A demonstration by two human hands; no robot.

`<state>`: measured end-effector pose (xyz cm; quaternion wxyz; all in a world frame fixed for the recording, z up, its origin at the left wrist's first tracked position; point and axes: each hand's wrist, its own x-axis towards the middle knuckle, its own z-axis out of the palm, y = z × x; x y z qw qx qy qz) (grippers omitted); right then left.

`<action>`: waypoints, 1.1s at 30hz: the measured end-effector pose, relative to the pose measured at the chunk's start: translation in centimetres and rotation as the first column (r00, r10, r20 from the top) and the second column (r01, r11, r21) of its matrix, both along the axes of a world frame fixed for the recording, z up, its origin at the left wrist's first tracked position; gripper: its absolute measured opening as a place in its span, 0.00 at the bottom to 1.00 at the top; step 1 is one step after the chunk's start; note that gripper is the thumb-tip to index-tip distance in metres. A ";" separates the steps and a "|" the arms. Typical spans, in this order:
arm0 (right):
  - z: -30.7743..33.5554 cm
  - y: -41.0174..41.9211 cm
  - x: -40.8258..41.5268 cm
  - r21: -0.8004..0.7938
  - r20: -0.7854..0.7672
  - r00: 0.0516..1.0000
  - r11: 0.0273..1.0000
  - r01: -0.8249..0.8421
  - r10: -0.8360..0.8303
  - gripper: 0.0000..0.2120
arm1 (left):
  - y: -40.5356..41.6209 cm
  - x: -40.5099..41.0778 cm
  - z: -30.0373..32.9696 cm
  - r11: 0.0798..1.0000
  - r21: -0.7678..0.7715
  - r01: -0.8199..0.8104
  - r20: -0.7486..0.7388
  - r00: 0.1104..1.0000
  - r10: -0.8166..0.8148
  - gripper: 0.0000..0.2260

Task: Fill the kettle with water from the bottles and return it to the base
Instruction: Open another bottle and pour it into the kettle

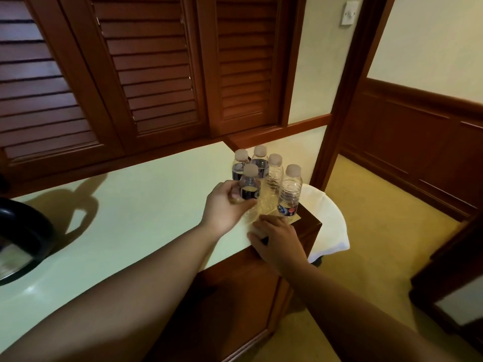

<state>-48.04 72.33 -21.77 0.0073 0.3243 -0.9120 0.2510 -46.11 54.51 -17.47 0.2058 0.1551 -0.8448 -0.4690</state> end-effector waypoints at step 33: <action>3.1 -30.5 28.5 0.011 -0.016 0.813 0.813 -0.582 0.582 0.23 | -24.0 46.9 -1.4 0.894 -0.284 -0.346 0.157 0.903 0.399 0.16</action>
